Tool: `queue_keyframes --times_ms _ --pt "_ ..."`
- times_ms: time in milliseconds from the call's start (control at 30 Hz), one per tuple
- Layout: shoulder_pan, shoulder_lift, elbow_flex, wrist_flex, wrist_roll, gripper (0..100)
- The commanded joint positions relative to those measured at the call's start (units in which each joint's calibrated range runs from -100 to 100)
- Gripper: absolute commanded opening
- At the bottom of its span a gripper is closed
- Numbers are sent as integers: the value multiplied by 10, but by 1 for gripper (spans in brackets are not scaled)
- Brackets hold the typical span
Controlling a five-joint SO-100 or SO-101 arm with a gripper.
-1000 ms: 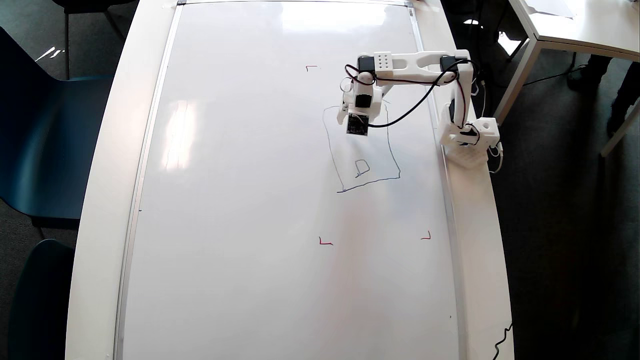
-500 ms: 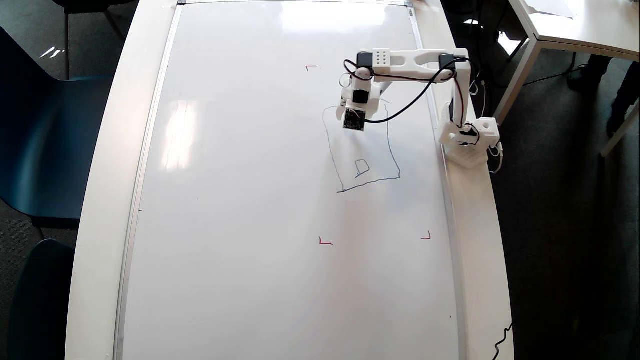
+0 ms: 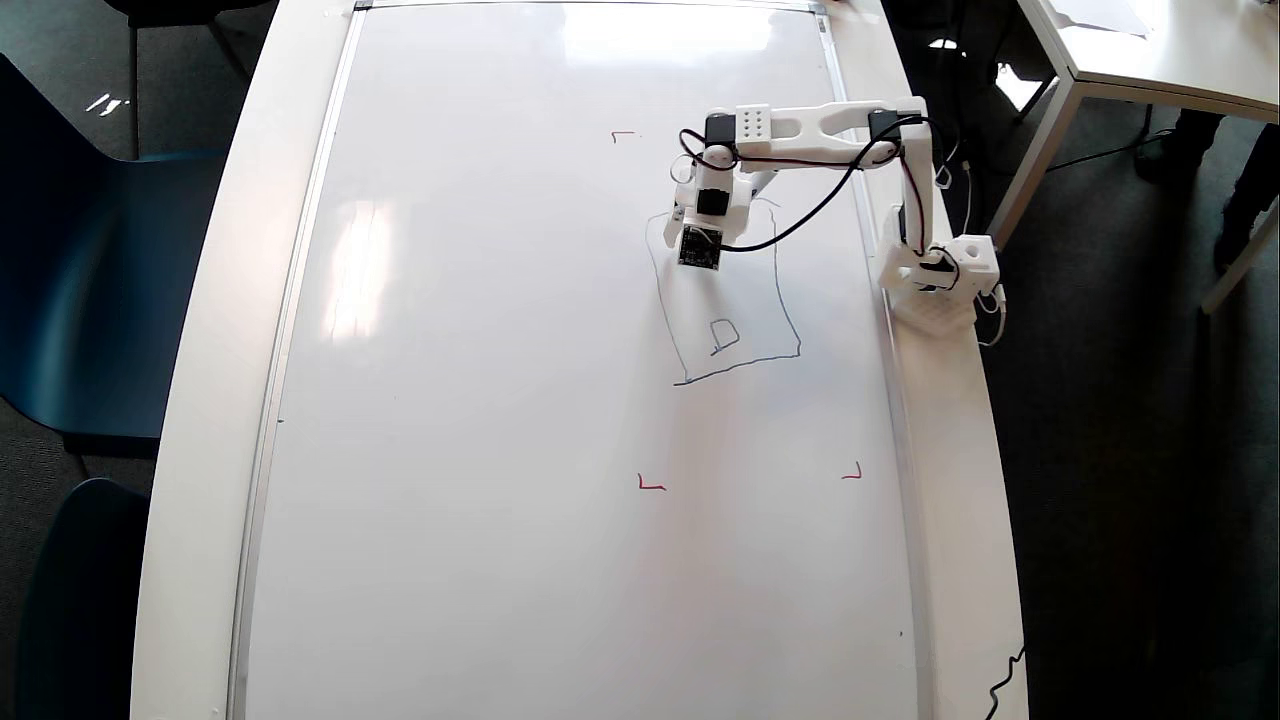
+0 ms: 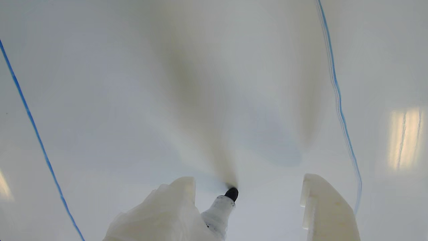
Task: Draw on a whiteboard a robot head using a pen attached to the gripper
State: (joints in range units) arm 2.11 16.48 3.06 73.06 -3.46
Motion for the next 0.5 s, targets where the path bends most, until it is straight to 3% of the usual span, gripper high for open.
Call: queue_keyframes --times_ms 0,467 --pt "-5 2 -4 -26 -2 21" --pt "-100 -8 -1 -11 -38 21"
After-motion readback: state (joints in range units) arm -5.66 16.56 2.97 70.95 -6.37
